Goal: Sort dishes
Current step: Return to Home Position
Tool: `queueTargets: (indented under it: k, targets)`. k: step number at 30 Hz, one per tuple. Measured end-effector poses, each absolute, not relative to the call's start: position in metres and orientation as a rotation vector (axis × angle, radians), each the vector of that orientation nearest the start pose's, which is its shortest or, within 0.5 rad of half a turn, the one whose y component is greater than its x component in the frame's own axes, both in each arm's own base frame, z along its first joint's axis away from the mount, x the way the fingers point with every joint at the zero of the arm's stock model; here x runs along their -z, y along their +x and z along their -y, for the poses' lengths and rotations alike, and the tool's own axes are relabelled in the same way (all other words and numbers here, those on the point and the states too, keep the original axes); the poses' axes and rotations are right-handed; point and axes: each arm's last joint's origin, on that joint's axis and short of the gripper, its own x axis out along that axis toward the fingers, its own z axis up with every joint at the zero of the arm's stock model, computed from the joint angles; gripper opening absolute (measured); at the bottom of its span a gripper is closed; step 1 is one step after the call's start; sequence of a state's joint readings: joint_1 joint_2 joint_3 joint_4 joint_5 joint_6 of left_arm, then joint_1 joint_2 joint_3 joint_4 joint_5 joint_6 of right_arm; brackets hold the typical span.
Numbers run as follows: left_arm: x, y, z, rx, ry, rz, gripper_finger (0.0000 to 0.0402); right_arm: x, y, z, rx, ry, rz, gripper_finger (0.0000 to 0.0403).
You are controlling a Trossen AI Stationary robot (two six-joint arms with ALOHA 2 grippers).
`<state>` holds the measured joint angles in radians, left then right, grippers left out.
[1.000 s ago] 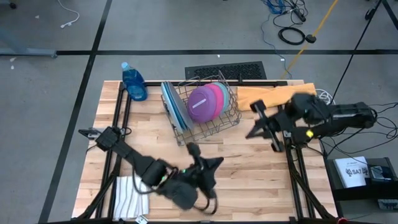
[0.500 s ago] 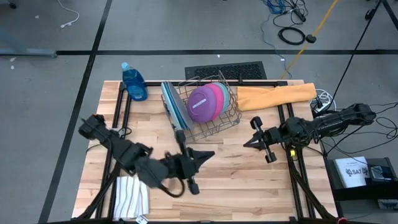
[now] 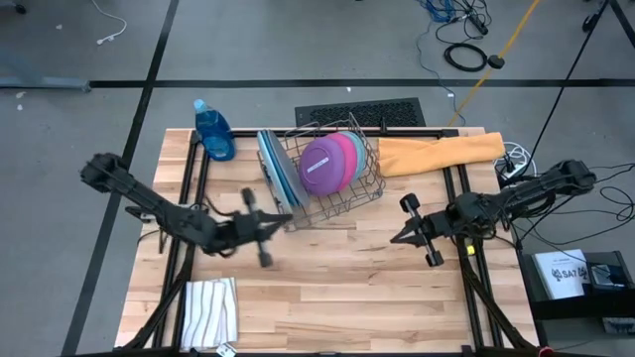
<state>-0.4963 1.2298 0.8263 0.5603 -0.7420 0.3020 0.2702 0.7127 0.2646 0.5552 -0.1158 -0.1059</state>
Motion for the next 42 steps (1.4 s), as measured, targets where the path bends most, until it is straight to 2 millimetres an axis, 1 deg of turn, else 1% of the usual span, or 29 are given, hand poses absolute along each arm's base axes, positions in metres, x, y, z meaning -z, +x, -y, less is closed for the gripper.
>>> queueTargets:
  k: [2,4,6,8,10,12,14,15,17,20,23,28,34,39,42]
  targets:
    - [-0.299,0.222,0.101,-0.281,0.176,0.084,0.0000,-0.228,0.154,-0.048,-0.344,-0.094,0.148,0.0000]
    - [-0.276,0.200,0.093,-0.304,0.143,0.067,0.0000,-0.220,0.149,-0.046,-0.277,-0.084,0.204,0.0000]
    - [-0.260,0.181,0.087,-0.320,0.126,0.071,0.0000,-0.209,0.140,-0.042,-0.224,-0.063,0.294,0.0000]
    - [-0.254,0.164,0.082,-0.332,0.107,0.094,0.0000,-0.197,0.130,-0.037,-0.186,-0.048,0.347,0.0000]
    - [-0.248,0.149,0.078,-0.333,0.120,0.098,0.0000,-0.195,0.131,-0.037,-0.200,-0.064,0.296,0.0000]
    - [-0.243,0.136,0.074,-0.333,0.138,0.095,0.0000,-0.188,0.131,-0.037,-0.244,-0.088,0.225,0.0000]
    - [-0.240,0.123,0.071,-0.318,0.158,0.091,0.0000,-0.184,0.131,-0.037,-0.246,-0.108,0.180,0.0000]
    - [-0.238,0.118,0.069,-0.312,0.159,0.089,0.0000,-0.182,0.131,-0.036,-0.243,-0.121,0.161,0.0000]
    - [-0.235,0.109,0.063,-0.305,0.152,0.090,0.0000,-0.184,0.128,-0.034,-0.232,-0.137,0.179,0.0000]
    - [-0.230,0.098,0.055,-0.274,0.128,0.096,0.0000,-0.187,0.124,-0.030,-0.206,-0.151,0.202,0.0000]
    - [-0.225,0.091,0.049,-0.212,0.113,0.081,0.0000,-0.185,0.121,-0.026,-0.183,-0.155,0.175,0.0000]
    - [-0.216,0.083,0.042,-0.194,0.097,0.027,0.0000,-0.185,0.113,-0.021,-0.156,-0.141,0.169,0.0000]
    - [-0.208,0.077,0.038,-0.163,0.058,-0.018,0.0000,-0.184,0.107,-0.017,-0.181,-0.129,0.157,0.0000]
    - [-0.200,0.076,0.038,-0.142,0.062,-0.032,0.0000,-0.179,0.104,-0.014,-0.171,-0.113,0.112,0.0000]
    - [-0.193,0.077,0.038,-0.145,0.057,-0.025,0.0000,-0.181,0.101,-0.013,-0.161,-0.112,0.143,0.0000]
